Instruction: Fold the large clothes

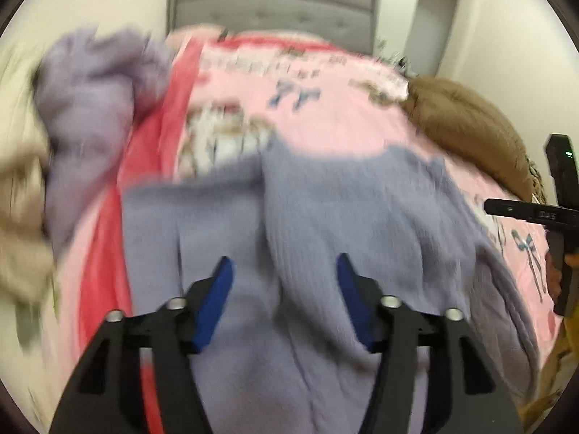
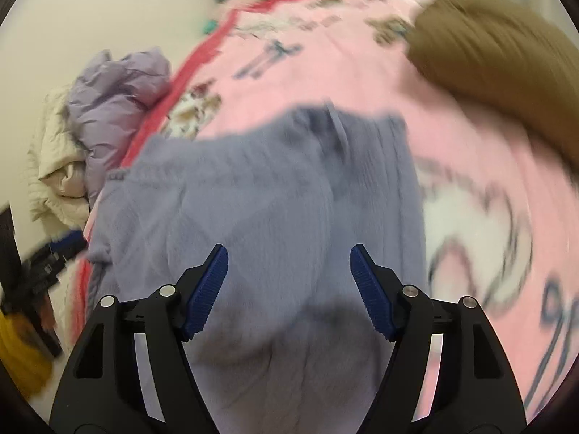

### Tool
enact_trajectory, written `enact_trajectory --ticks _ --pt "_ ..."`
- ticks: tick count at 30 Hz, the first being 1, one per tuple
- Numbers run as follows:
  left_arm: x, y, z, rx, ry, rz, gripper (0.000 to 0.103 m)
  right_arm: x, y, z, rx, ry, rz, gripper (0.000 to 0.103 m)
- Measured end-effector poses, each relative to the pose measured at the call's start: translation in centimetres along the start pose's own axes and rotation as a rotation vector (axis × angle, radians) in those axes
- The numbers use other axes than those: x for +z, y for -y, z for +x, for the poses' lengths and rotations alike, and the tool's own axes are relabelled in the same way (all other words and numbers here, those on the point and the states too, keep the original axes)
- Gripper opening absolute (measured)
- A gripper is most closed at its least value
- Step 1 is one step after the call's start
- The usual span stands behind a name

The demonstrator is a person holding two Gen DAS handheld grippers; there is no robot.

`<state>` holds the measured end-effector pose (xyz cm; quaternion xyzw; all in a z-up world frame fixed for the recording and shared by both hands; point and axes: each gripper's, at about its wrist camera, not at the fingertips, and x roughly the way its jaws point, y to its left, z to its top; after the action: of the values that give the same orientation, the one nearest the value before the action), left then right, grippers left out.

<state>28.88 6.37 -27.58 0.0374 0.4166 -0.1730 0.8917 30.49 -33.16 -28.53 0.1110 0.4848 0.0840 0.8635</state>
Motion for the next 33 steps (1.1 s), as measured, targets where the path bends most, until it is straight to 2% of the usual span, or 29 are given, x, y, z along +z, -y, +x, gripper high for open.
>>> enact_trajectory --ticks 1,4,6,8,11,13,14,16,17,18,19,20,21,23,26,27,30,33 --pt "1.7 -0.4 1.0 -0.002 0.0 0.028 0.065 1.7 0.0 0.9 0.012 0.0 -0.025 0.064" --pt "5.6 -0.8 5.3 -0.038 -0.039 0.051 0.065 5.7 0.1 4.3 0.038 -0.024 -0.046 0.04" --pt "7.1 -1.1 7.5 -0.075 -0.043 -0.001 0.065 7.8 0.1 7.0 0.039 -0.044 -0.026 0.041" --pt "8.1 -1.6 9.7 -0.082 -0.071 -0.067 0.065 9.2 0.7 9.6 0.063 -0.082 0.014 0.041" --pt "8.5 -1.6 11.5 -0.091 -0.086 -0.102 0.064 9.9 0.7 11.5 0.053 -0.095 0.035 0.041" --pt "8.7 -1.5 13.3 -0.118 -0.157 -0.107 0.057 10.0 0.9 12.1 0.075 -0.092 0.052 0.04" --pt "8.5 -1.6 14.1 -0.127 -0.204 -0.113 0.052 10.0 0.8 12.4 0.071 -0.095 0.053 0.037" --pt "8.1 -1.8 15.1 -0.113 -0.24 -0.132 0.049 9.8 0.7 13.1 0.067 -0.113 0.048 0.036" --pt "7.9 -1.9 15.2 -0.12 -0.242 -0.148 0.045 9.6 0.6 13.3 0.064 -0.12 0.045 0.032" --pt "7.7 -2.0 15.3 -0.128 -0.239 -0.161 0.039 9.4 0.6 13.4 0.072 -0.121 0.043 0.025" --pt "7.5 -2.2 15.2 -0.12 -0.224 -0.171 0.032 9.3 0.6 13.4 0.076 -0.114 0.04 0.01" --pt "7.3 -2.2 15.0 -0.104 -0.209 -0.165 0.017 9.2 0.6 13.3 0.08 -0.111 0.038 0.01" --pt "7.3 -2.2 14.7 -0.1 -0.198 -0.161 0.011 9.2 0.5 13.1 0.1 -0.11 0.049 0.009" --pt "7.4 -2.0 13.1 -0.094 -0.118 -0.163 0.008 9.7 0.1 12.1 0.118 -0.074 0.045 0.008" --pt "8.3 -2.4 10.4 -0.075 0.019 -0.197 0.007 11.8 -1.1 10.0 0.077 0.007 -0.008 0.008" --pt "8.8 -2.4 10.1 -0.071 0.042 -0.206 0.007 12.5 -1.2 9.8 0.064 0.02 -0.016 0.008" --pt "11.2 -2.5 10.9 -0.076 0.049 -0.216 0.007 14.8 -1.1 10.4 0.036 0.022 -0.023 0.007" --pt "13.1 -2.3 13.1 -0.064 -0.018 -0.197 0.007 16.8 0.0 12.1 -0.005 0.0 0.018 0.006"
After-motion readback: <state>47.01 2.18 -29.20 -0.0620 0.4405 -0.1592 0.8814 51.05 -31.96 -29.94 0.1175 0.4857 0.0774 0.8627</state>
